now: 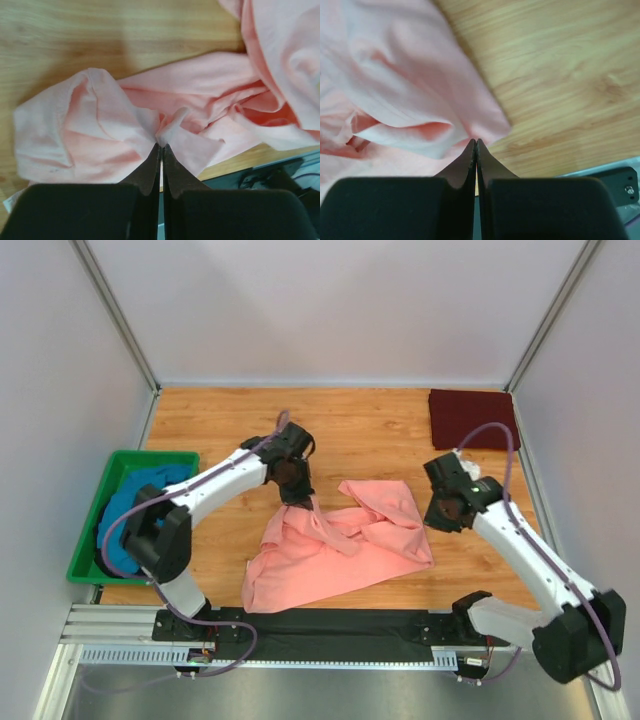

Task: Fold and stack the t-shirts
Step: Move the tshirt to the center of the board, then flatten the tshirt out

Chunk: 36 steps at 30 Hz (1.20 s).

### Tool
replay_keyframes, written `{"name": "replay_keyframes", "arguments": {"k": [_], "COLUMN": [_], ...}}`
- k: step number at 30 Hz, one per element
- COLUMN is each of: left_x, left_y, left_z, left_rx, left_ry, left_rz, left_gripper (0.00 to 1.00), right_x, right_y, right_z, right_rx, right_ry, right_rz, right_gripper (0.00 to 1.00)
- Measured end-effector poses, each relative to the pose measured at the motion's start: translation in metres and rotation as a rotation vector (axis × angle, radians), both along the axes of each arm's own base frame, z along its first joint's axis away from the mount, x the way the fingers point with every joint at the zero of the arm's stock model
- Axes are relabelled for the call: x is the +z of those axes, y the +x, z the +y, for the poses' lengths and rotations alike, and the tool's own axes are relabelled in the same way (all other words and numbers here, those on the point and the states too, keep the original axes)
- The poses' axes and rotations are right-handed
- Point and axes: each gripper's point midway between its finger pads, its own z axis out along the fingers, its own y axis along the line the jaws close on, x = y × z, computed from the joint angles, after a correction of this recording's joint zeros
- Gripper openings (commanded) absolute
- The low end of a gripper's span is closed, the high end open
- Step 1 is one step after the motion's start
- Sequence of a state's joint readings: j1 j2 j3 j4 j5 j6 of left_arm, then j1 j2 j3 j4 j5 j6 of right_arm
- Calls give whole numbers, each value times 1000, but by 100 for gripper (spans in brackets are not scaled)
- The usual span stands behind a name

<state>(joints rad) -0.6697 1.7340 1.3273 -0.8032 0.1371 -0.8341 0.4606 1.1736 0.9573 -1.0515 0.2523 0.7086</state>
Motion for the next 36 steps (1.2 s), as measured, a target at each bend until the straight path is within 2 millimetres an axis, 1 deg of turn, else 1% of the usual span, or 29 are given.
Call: {"name": "replay_keyframes", "arguments": {"k": [2, 4, 6, 8, 9, 10, 12, 13, 15, 16, 18, 20, 21, 23, 24, 27, 28, 31, 33, 35, 36], "left_x": [21, 42, 53, 52, 47, 40, 26, 20, 13, 11, 11, 12, 13, 17, 21, 30, 30, 23, 15, 8, 5], "left_y": [12, 20, 25, 24, 22, 19, 11, 7, -1, -2, -1, 2, 4, 14, 22, 55, 66, 86, 94, 99, 103], "left_z": [16, 44, 71, 89, 95, 99, 101, 102, 104, 105, 107, 110, 112, 115, 114, 107, 104, 99, 98, 98, 98], "left_rx": [75, 177, 268, 320, 336, 345, 342, 340, 337, 338, 344, 356, 363, 371, 371, 368, 367, 371, 377, 384, 389], "left_ry": [-45, -85, -110, -111, -106, -100, -85, -79, -63, -58, -56, -58, -59, -54, -55, -59, -62, -56, -46, -37, -32], "left_rz": [-54, -107, -147, -148, -137, -120, -76, -58, -31, -25, -26, -30, -32, -40, -48, -82, -90, -82, -64, -46, -38], "left_gripper": [0, 0, 0, 0, 0, 0, 0, 0, 0, 0, 0, 0, 0, 0, 0, 0, 0, 0, 0, 0, 0], "right_x": [9, 11, 8, 4, 2, 2, 3, 4, 13, 18, 26, 27, 25, 16, 8, -12, -18, -35, -45, -52, -56], "right_y": [-6, -21, -32, -43, -46, -48, -46, -44, -32, -23, -1, 19, 26, 33, 36, 41, 43, 52, 58, 69, 76], "right_z": [-25, -44, -52, -55, -55, -54, -46, -39, -21, -12, 10, 34, 46, 62, 70, 86, 91, 103, 109, 115, 117], "right_rx": [-87, -159, -205, -251, -268, -273, -256, -228, -152, -103, -3, 85, 124, 176, 198, 239, 248, 261, 266, 266, 264], "right_ry": [2, -7, -5, 7, 15, 29, 70, 104, 155, 166, 174, 179, 182, 180, 178, 179, 180, 184, 180, 163, 148], "right_rz": [-31, -20, 10, 46, 59, 67, 65, 69, 66, 57, 39, 17, 16, 28, 42, 81, 89, 100, 112, 121, 122], "right_gripper": [0, 0, 0, 0, 0, 6, 13, 20, 27, 33, 39, 41, 46, 52, 58, 63, 63, 63, 62, 61, 58]}}
